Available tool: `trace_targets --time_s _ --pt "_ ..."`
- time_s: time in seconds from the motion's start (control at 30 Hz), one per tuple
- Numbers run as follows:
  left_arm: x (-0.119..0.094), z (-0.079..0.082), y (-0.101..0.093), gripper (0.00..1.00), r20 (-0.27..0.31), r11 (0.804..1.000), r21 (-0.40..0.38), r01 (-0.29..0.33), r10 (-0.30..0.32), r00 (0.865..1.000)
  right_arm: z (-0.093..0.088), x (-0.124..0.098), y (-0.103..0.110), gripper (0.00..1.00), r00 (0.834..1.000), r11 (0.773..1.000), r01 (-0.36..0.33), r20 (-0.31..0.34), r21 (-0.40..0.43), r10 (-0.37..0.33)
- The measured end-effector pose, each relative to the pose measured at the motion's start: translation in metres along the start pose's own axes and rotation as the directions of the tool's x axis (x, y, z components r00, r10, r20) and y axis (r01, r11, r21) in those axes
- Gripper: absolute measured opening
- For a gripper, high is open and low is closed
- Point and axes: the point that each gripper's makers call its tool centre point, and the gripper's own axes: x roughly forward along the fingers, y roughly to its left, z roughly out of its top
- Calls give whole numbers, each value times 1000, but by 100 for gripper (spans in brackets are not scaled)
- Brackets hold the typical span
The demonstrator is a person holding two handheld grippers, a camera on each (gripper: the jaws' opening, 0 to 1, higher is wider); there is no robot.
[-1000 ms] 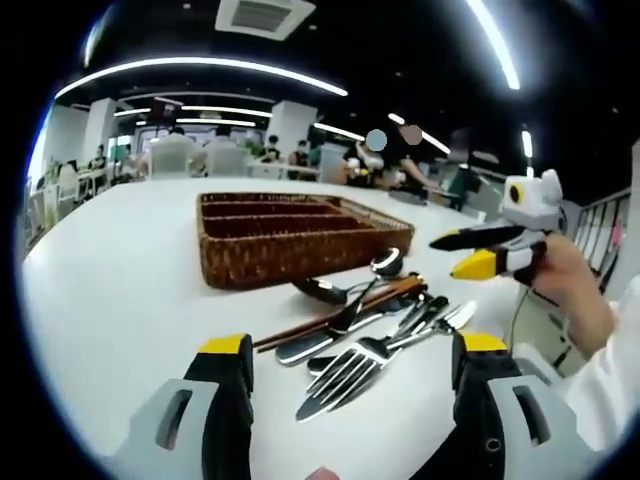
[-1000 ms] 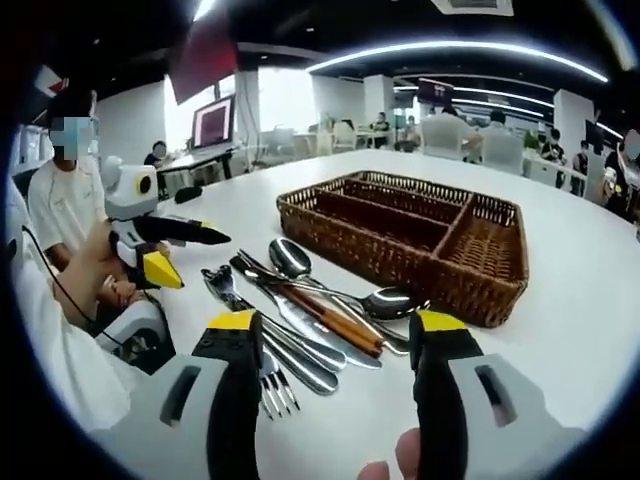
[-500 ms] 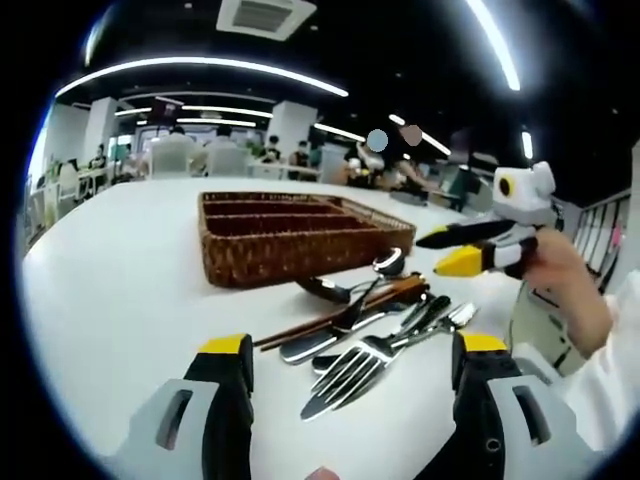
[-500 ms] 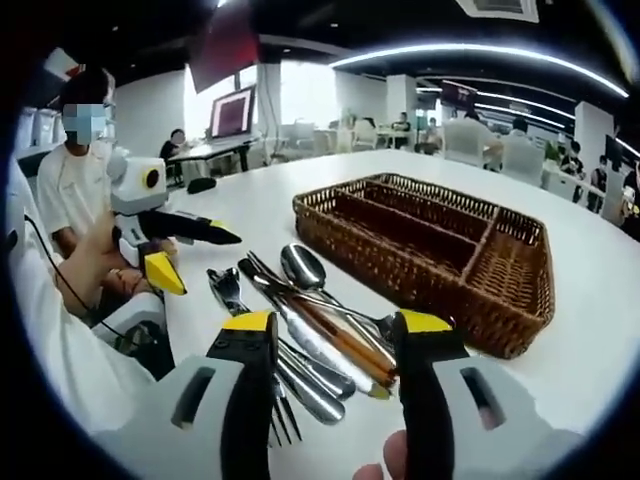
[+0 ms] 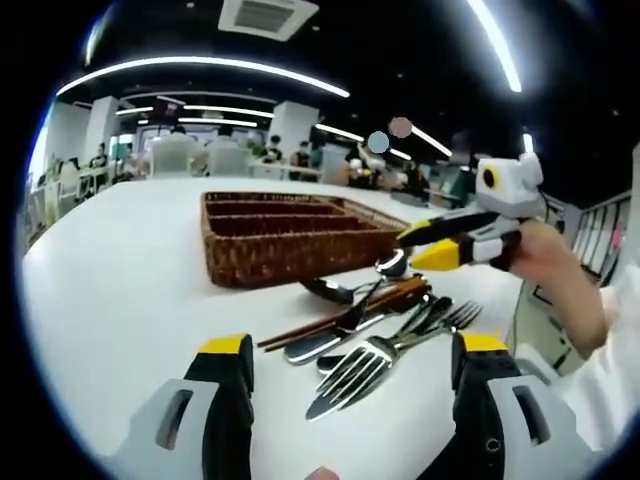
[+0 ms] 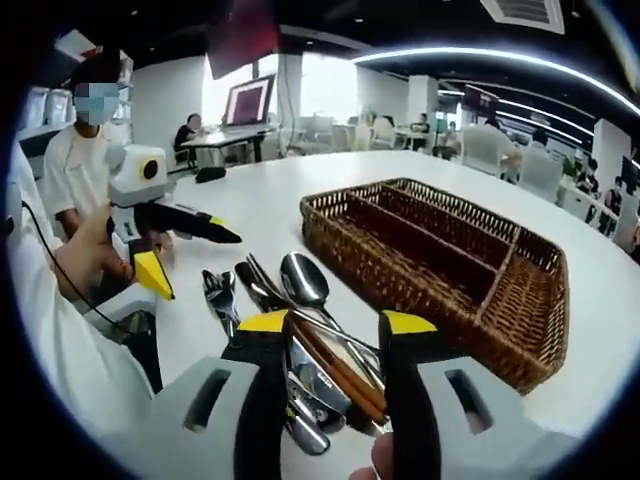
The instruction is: Arrange the knives, forks, and spoons in their matching storage slots by inserting each utensil handle-first until every utensil is classified and aligned in the correct compartment
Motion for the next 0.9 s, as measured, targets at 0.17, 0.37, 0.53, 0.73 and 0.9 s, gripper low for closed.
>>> trace_targets --time_s 0.17,0.37,0.53,0.73,0.9 --pt "1 0 1 82 -3 1000 0 2 -2 1000 2 13 1 32 999 998 -44 -32 -38 43" --pt "1 0 3 82 -3 1000 -5 -1 1 1000 4 22 0 29 995 995 -84 -61 -59 81" --pt "2 -2 4 81 -6 1000 -10 -2 2 1000 1 26 4 28 989 990 -119 -94 -76 112" --pt "3 -3 4 81 -10 1000 -11 2 -2 1000 -8 38 2 26 977 982 -160 -158 -101 142" --pt "1 -2 5 81 -8 1000 -12 -3 3 1000 -7 41 2 23 970 976 -190 -173 -104 171"
